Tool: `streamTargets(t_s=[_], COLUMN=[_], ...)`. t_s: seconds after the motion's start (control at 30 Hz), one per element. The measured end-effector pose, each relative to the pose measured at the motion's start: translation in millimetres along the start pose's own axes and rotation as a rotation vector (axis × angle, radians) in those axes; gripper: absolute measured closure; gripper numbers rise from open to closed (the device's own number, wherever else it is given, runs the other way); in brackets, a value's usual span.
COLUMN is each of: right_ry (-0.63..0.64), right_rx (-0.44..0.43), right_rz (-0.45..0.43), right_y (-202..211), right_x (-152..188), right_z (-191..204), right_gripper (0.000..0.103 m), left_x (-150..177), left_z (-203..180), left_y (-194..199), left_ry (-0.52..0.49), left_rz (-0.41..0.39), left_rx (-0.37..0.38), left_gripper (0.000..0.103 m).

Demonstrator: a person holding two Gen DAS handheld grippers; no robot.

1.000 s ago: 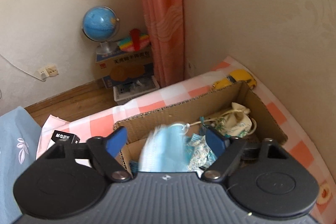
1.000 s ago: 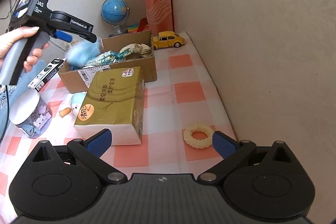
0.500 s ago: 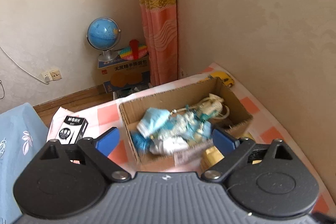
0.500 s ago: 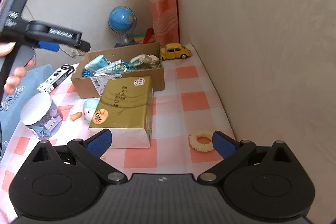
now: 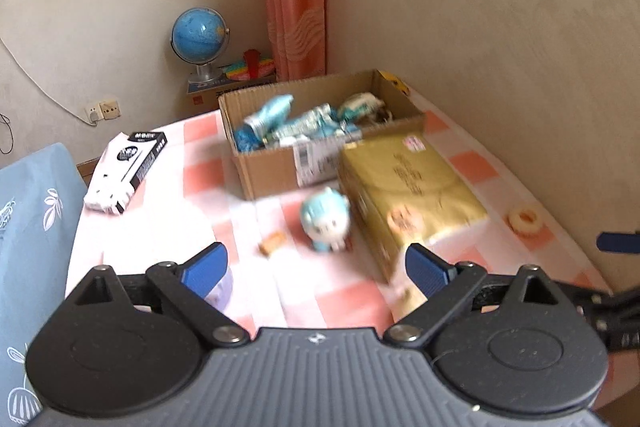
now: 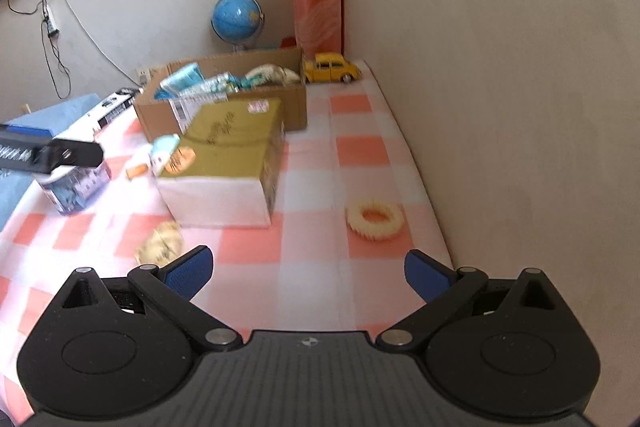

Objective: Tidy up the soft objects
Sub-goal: 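Move left tool to the cream crumpled cloth while right tool moves toward the ring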

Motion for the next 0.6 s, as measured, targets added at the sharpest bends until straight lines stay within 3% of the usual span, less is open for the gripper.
streamTargets(t_s=[0.47,0.6], right_ry=[0.044,0.031], right_rx=[0.042,0.044], right_rz=[0.094,0.113], right_y=[-29.6,-35.6], right_x=[39.4,44.4], right_z=[-9.6,-13.9], right_gripper=[0.000,0.000], left_x=[48.7,52.9], left_z=[-42.3,-51.8], left_y=[-21.9,-28.1], left_ry=[-0.076,-0.092], left_rz=[0.080,0.080], left_rx=[0.142,0.181], left_gripper=[0.008,0.019])
Point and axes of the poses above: each gripper's, at about its wrist camera, not at the fingertips, and y roughly against the way its jaws point, z to its left, x to its underside, the point moved 6 cm from there along -y, roughly the way its jaws point, and after that the axes turned 6 degrees about -z, right-handed, at the moved point
